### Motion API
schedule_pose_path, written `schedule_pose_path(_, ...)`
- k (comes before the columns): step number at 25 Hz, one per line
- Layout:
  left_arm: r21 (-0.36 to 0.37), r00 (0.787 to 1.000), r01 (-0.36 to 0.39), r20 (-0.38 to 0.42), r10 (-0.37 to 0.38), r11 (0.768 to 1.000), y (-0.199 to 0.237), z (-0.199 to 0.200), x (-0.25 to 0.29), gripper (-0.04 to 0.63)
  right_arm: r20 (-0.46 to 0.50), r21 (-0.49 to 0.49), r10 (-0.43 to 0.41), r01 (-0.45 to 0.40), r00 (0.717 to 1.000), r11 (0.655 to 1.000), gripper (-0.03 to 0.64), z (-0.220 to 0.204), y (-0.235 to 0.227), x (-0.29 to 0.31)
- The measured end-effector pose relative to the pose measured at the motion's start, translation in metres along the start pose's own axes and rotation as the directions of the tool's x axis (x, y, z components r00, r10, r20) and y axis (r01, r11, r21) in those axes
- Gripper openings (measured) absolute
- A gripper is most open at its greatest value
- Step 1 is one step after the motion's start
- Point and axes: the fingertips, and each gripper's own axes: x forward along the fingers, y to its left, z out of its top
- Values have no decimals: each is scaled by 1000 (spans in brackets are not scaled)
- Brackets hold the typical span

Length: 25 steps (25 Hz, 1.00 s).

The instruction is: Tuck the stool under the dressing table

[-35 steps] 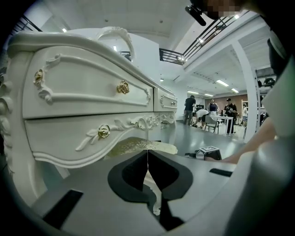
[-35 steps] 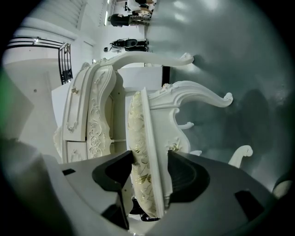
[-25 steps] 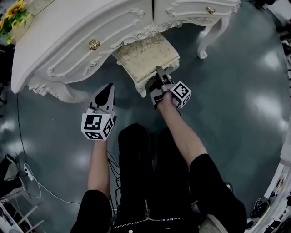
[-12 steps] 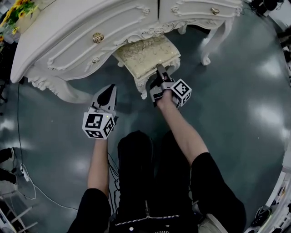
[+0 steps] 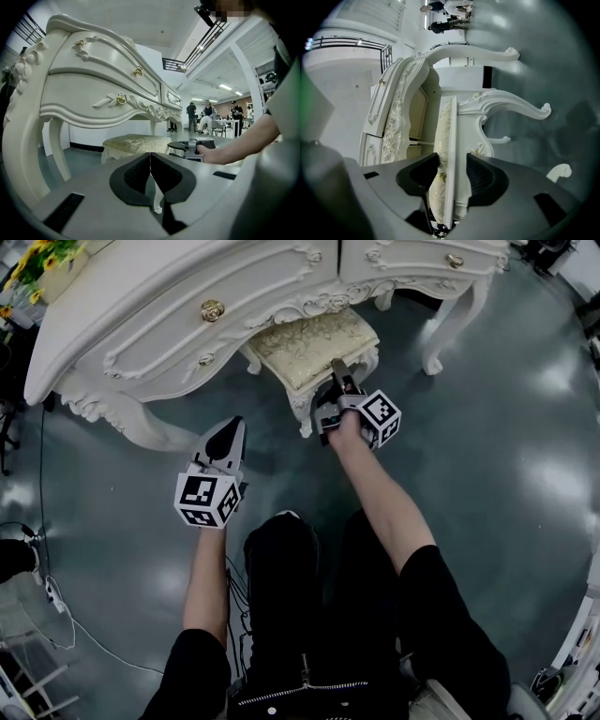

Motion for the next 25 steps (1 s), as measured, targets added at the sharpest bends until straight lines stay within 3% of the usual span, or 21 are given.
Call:
schedule_pose_path(12,8,1000,-11,-14,11,1000,12,-4,-4,21,16,-37,-7,7,1000,999,196,6,-1,24)
schedule_pose_path(17,9,1000,-9,-12,9,1000,10,-3,-6,21,-28,-55,2,-3,1000,998,196,7,1,23)
schedule_pose_path(20,14,1000,-3,-10,3,1000,8,-2,-5,21,-99,-211,-21,0,995,977,146,4,9,18)
schedule_pose_path(25,23,1000,2,-2,-2,1000,3,7,-7,21,-192,-533,-81,-35,978,846,76,-2,22,-1)
